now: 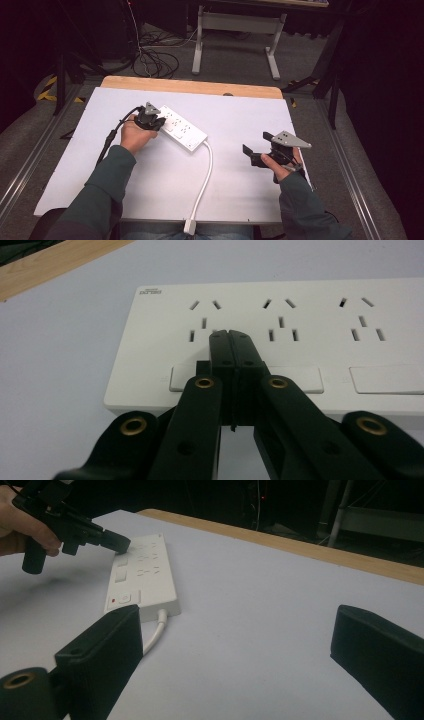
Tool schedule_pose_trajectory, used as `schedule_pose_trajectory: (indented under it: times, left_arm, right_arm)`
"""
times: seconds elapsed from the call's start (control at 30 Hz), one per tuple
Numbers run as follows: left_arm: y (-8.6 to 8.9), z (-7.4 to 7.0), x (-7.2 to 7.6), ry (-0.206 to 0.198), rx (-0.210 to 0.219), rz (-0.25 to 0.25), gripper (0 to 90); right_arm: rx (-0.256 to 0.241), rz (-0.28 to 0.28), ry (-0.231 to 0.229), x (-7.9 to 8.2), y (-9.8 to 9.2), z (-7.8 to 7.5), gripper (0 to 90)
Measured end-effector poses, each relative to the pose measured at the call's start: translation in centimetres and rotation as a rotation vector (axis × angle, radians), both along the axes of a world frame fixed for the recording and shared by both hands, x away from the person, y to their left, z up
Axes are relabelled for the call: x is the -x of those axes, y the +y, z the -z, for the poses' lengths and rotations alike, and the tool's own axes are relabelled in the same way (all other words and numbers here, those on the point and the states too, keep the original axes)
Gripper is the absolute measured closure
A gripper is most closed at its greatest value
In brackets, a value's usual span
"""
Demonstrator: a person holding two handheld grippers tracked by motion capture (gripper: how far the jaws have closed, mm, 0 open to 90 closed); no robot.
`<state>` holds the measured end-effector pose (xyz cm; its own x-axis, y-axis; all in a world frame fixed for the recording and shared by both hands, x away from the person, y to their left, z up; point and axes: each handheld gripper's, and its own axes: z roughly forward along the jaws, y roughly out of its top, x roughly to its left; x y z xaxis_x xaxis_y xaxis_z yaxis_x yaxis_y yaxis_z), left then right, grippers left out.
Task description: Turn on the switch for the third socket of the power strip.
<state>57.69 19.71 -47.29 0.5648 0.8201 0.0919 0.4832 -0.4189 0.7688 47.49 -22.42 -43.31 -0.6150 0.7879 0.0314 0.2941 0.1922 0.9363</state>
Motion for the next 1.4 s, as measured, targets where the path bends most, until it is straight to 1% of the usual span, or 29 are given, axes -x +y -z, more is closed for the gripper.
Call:
schedule_pose_trajectory:
  times: [0.17, 0.3, 0.4, 0.47, 0.53, 0.57, 0.7, 0.73, 0.77, 0.8, 0.83, 0.9, 1.0, 1.07, 1.1, 1.13, 1.17, 1.2, 1.3, 1.33, 1.37, 1.4]
  left_arm:
    - [0.1, 0.0, 0.0, -0.006, -0.004, 0.003, 90.0]
    - [0.1, 0.2, 0.1, -0.008, 0.013, -0.002, 90.0]
    - [0.1, 0.2, 0.2, -0.014, 0.017, -0.008, 90.0]
    - [0.2, 0.3, 0.2, -0.011, 0.034, -0.012, 90.0]
    - [0.3, 0.3, 0.1, 0.003, 0.063, -0.022, 90.0]
    - [0.5, 0.3, 0.1, 0.0, 0.06, -0.03, 90.0]
    - [0.8, 0.2, 0.2, 0.001, 0.063, -0.037, 90.0]
    - [0.9, 0.1, 0.3, -0.005, 0.062, -0.041, 90.0]
    - [0.9, 0.1, 0.3, -0.005, 0.062, -0.041, 90.0]
    - [1.0, -0.1, 0.3, -0.013, 0.062, -0.04, 90.0]
    - [1.0, -0.2, 0.4, -0.01, 0.066, -0.038, 90.0]
    - [1.1, -0.5, 0.6, -0.022, 0.065, -0.044, 90.0]
    - [1.4, -1.0, 1.1, -0.03, 0.09, -0.046, 90.0]
    - [1.5, -1.1, 1.3, -0.028, 0.092, -0.045, 90.0]
    - [1.6, -1.3, 1.5, -0.03, 0.097, -0.045, 90.0]
    - [1.9, -1.5, 1.8, -0.042, 0.104, -0.044, 90.0]
    - [2.0, -1.7, 2.0, -0.039, 0.114, -0.047, 90.0]
    - [2.1, -1.9, 2.2, -0.045, 0.12, -0.047, 90.0]
    - [2.6, -2.5, 3.0, -0.055, 0.154, -0.055, 90.0]
    - [2.6, -2.5, 3.0, -0.055, 0.154, -0.055, 90.0]
    - [2.9, -2.8, 3.5, -0.062, 0.161, -0.052, 90.0]
    - [2.9, -2.8, 3.5, -0.062, 0.161, -0.052, 90.0]
  right_arm:
    - [-0.001, 0.003, 0.001, 0.0, -0.1, 0.0, 7.1]
    - [0.003, 0.001, 0.002, 0.0, -0.1, 0.1, 7.1]
    - [0.004, 0.003, 0.005, 0.0, 0.0, 0.1, 7.1]
    - [0.004, 0.001, 0.005, 0.0, 0.0, 0.1, 7.2]
    - [0.004, 0.001, 0.005, -0.1, 0.0, 0.1, 7.2]
    - [0.004, 0.001, 0.005, -0.1, 0.0, 0.1, 7.2]
    - [0.001, 0.003, 0.006, -0.1, 0.0, 0.1, 7.1]
    - [0.004, 0.003, 0.005, -0.1, 0.0, 0.1, 7.2]
    - [0.005, 0.004, 0.005, -0.1, 0.0, 0.1, 7.2]
    - [0.005, 0.005, 0.005, -0.1, -0.1, 0.1, 7.2]
    - [0.003, 0.006, 0.006, -0.1, 0.0, 0.1, 7.2]
    - [0.005, 0.005, 0.005, -0.1, -0.1, 0.1, 7.2]
    - [0.004, 0.008, 0.006, -0.1, -0.1, 0.1, 7.2]
    - [0.006, 0.01, 0.007, -0.1, 0.0, 0.1, 7.2]
    - [0.007, 0.01, 0.007, -0.1, 0.0, 0.1, 7.2]
    - [0.007, 0.011, 0.007, -0.1, 0.0, 0.1, 7.2]
    - [0.009, 0.011, 0.007, -0.1, 0.0, 0.1, 7.2]
    - [0.012, 0.014, 0.006, -0.1, 0.0, 0.1, 7.2]
    - [0.018, 0.013, 0.006, -0.1, 0.0, 0.1, 7.2]
    - [0.02, 0.013, 0.006, -0.1, 0.0, 0.1, 7.2]
    - [0.02, 0.015, 0.006, -0.1, 0.0, 0.1, 7.2]
    - [0.02, 0.015, 0.005, -0.1, 0.0, 0.1, 7.1]
